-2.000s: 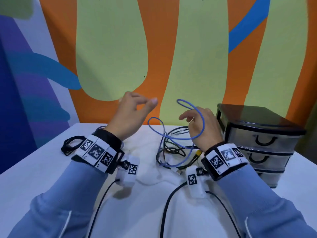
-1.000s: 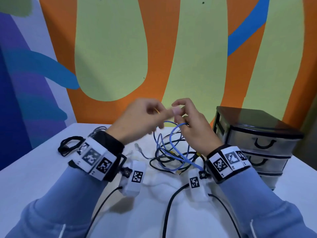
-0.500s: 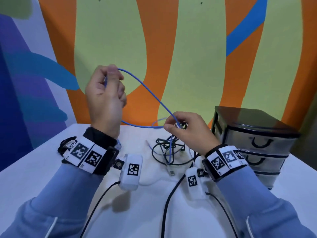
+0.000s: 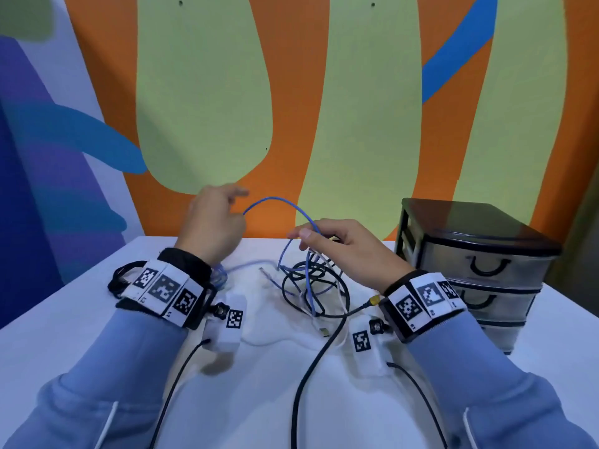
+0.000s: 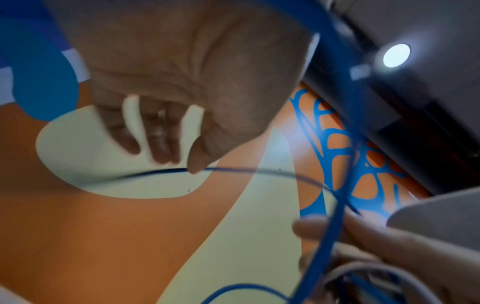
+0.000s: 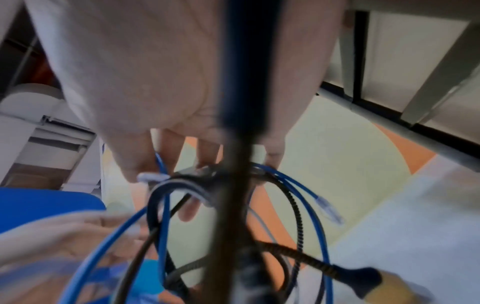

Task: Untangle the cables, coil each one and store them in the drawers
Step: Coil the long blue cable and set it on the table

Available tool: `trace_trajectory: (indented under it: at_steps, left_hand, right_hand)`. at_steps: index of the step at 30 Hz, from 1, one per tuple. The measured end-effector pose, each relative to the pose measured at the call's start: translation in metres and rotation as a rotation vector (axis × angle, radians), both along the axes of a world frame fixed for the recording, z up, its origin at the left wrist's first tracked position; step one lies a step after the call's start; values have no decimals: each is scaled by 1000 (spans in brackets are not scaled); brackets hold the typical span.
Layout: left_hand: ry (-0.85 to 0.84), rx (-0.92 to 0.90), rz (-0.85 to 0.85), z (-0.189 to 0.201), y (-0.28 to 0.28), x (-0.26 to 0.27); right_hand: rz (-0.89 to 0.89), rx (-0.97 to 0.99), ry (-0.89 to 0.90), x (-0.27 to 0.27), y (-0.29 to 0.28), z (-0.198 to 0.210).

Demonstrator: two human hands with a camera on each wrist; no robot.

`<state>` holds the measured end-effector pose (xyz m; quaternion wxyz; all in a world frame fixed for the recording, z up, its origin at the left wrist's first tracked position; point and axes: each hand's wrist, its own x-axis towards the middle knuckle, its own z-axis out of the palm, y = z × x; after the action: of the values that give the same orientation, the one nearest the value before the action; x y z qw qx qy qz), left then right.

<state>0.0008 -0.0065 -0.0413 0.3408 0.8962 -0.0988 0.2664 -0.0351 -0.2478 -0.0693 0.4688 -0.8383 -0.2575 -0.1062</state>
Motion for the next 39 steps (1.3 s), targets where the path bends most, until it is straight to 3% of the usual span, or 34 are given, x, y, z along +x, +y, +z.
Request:
trace_trajectory:
  at_steps: [3,5,7,12,15,17,20,24,27,30,34,39]
  left_hand:
    - [-215,61,-329,4,-16,-16]
    - [-152,8,-566,4,-30,-28]
    - [-80,24,-612,-2,-39,-31]
    - [-147,140,-572,-9,-37,-24]
    - [-131,109,-524,-5,-30,-21]
    - [-100,123,-482,-2,-25,-23]
    - [-70,117,-523,-1,-26,-25]
    - [-166,-87,-623,-4,-34,-27]
    - [-251,-317,-643,2,-40,-35]
    - [-435,-539,-576,11,-39,-38]
    - [-609,-834,-486,23,-24,-32]
    - [-549,-922,-328,21,-14,-25]
  right_hand:
    - [-81,-108,-109,6,2,-4]
    - [-119,-158,-183,7,3,-5]
    - [-121,-125,-240,7,5,-3]
    - [-49,5,-307,2,16,-4]
    - [-142,14,-355,2,17,-3]
    - [-219,50,-268,0,12,0]
    - [-176,53,-125,-3,0,2]
    - [-81,-58,-134,-1,-1,-1]
    - [-199,-210,-174,2,1,-5]
    - [-291,-377,-196,3,-4,-5]
    - [-406,-441,-116,4,-7,-5]
    - [-395,-386,-22,3,-8,-5]
